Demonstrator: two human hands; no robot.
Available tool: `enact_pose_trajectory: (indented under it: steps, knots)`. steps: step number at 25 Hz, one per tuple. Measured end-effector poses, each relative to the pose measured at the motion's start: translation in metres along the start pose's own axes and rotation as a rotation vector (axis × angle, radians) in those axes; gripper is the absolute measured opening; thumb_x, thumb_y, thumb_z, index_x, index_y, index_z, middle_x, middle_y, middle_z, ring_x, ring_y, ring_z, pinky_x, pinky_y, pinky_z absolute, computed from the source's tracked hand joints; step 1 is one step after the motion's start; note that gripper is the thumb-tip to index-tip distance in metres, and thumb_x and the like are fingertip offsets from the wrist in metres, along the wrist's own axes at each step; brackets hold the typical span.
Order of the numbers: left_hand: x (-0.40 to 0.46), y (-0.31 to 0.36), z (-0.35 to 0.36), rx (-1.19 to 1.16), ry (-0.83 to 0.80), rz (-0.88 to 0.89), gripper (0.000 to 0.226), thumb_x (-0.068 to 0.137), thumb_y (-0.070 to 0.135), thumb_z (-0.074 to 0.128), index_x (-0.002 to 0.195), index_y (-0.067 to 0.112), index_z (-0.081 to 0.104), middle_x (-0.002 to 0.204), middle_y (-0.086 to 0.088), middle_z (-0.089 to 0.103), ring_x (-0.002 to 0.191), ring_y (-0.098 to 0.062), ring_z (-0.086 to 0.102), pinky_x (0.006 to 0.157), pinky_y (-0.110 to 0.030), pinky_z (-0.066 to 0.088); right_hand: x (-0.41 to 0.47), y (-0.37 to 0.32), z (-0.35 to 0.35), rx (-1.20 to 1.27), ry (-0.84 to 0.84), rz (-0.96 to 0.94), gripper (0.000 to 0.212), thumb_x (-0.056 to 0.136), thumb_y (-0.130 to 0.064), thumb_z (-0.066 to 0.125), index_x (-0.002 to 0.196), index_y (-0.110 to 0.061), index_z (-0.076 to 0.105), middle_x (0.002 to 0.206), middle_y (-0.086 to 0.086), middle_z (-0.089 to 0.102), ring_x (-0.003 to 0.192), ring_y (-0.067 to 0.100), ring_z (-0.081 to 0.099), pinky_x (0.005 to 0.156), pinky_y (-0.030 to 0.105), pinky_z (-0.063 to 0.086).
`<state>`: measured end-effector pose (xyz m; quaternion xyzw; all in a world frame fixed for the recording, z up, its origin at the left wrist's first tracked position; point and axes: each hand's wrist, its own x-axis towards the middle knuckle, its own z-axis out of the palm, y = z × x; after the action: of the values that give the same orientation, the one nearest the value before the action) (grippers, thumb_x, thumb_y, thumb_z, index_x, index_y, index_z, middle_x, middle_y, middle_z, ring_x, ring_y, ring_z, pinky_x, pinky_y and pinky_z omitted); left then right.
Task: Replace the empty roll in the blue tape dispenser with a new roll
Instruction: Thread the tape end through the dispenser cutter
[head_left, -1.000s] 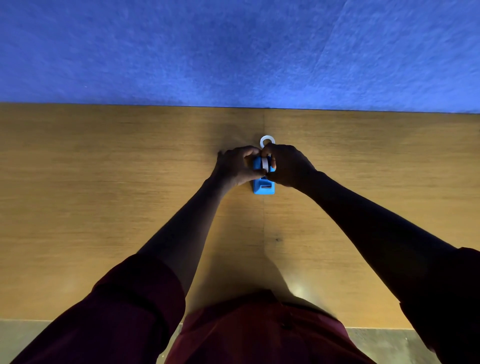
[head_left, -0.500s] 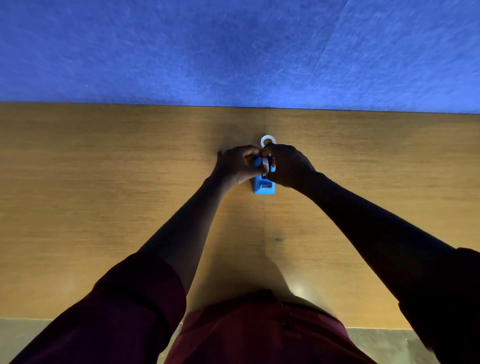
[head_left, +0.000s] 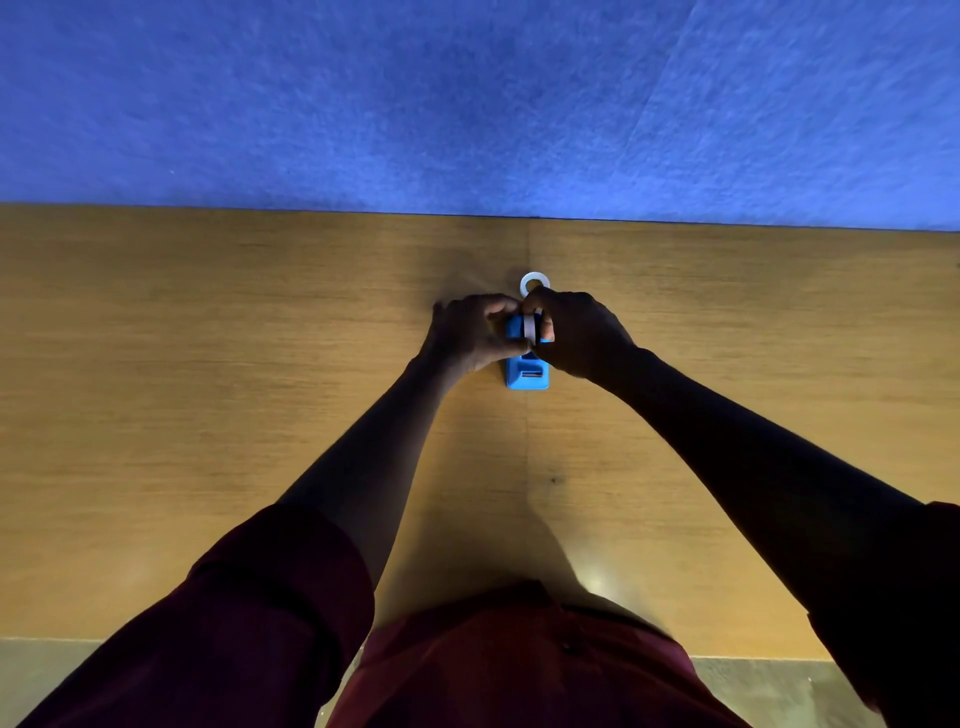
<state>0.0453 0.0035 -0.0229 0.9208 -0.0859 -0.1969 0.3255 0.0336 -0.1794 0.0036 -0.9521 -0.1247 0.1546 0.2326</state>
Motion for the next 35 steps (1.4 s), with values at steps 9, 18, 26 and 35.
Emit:
enact_pose_trajectory:
  steps: [9, 18, 26, 35]
  knots:
    - [-0.001, 0.003, -0.006, -0.017, -0.026, 0.024, 0.053, 0.078, 0.047, 0.082, 0.126, 0.029, 0.067, 0.125, 0.005, 0.071, 0.12, -0.016, 0.063, 0.107, -0.054, 0.046, -0.007, -0.006, -0.001, -0.016, 0.052, 0.019, 0.04, 0.087, -0.028, 0.074, 0.121, -0.015, 0.058, 0.1, 0.006, 0.074, 0.087, 0.022, 0.072, 0.072, 0.037, 0.06]
    - [-0.002, 0.005, -0.005, -0.011, -0.012, 0.026, 0.052, 0.077, 0.048, 0.083, 0.123, 0.028, 0.068, 0.121, 0.007, 0.072, 0.115, -0.014, 0.065, 0.105, -0.052, 0.048, -0.01, -0.009, -0.003, -0.004, 0.095, 0.044, 0.031, 0.09, -0.029, 0.07, 0.116, -0.016, 0.06, 0.096, 0.005, 0.074, 0.08, 0.021, 0.071, 0.066, 0.032, 0.057]
    - [-0.001, 0.006, -0.006, 0.006, -0.02, 0.028, 0.051, 0.077, 0.049, 0.082, 0.121, 0.028, 0.069, 0.121, 0.008, 0.073, 0.116, -0.014, 0.065, 0.105, -0.052, 0.048, -0.01, -0.008, -0.006, 0.02, 0.083, 0.059, 0.026, 0.089, -0.03, 0.071, 0.111, -0.019, 0.061, 0.095, 0.0, 0.075, 0.083, 0.018, 0.071, 0.071, 0.038, 0.06]
    - [-0.002, 0.007, -0.007, -0.017, -0.023, 0.041, 0.053, 0.077, 0.052, 0.08, 0.122, 0.027, 0.069, 0.119, 0.009, 0.074, 0.115, -0.012, 0.065, 0.105, -0.051, 0.049, -0.017, -0.011, 0.007, 0.113, 0.089, 0.102, 0.021, 0.094, -0.021, 0.063, 0.114, -0.021, 0.056, 0.096, 0.004, 0.073, 0.084, 0.022, 0.072, 0.071, 0.044, 0.061]
